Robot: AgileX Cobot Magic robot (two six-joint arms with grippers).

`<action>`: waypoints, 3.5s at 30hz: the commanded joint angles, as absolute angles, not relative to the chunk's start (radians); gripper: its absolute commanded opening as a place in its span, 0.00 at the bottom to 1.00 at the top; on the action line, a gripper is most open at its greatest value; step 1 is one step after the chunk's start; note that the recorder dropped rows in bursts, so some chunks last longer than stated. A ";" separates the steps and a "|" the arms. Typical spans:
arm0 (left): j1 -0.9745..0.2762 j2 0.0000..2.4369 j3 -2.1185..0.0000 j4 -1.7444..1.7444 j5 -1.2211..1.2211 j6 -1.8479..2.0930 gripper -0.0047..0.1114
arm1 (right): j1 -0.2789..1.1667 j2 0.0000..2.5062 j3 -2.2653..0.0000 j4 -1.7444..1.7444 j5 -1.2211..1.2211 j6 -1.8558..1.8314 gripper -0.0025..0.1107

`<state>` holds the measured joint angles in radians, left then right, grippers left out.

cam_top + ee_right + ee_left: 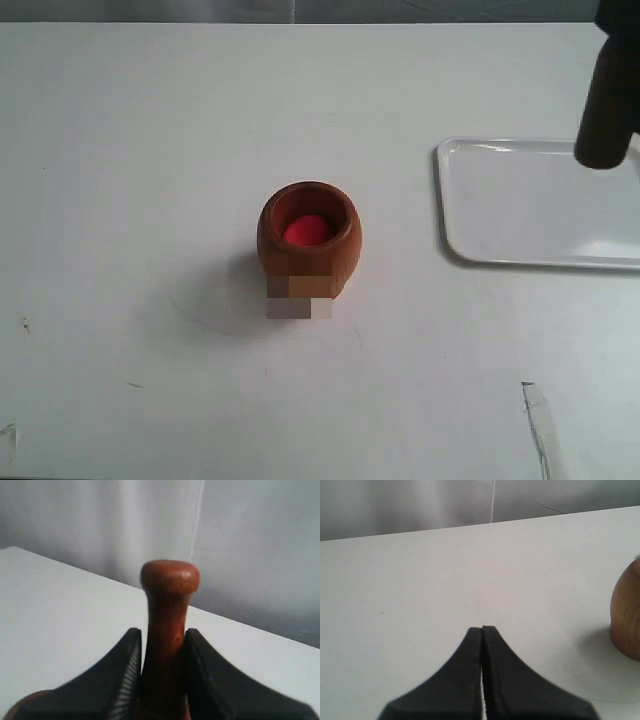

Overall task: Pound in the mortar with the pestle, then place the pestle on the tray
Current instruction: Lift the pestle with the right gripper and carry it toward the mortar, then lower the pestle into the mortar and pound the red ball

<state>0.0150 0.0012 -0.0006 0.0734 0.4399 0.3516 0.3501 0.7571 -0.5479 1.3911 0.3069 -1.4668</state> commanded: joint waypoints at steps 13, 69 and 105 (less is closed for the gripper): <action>0.007 0.000 0.000 0.066 0.437 0.343 0.04 | 0.351 0.753 -0.515 1.744 -0.011 -1.851 0.02; 0.007 0.000 0.000 0.066 0.437 0.343 0.04 | 0.949 0.855 -0.308 0.110 -0.700 -0.142 0.02; 0.007 0.000 0.000 0.066 0.437 0.343 0.04 | 0.967 1.785 -0.538 0.030 -1.078 0.079 0.02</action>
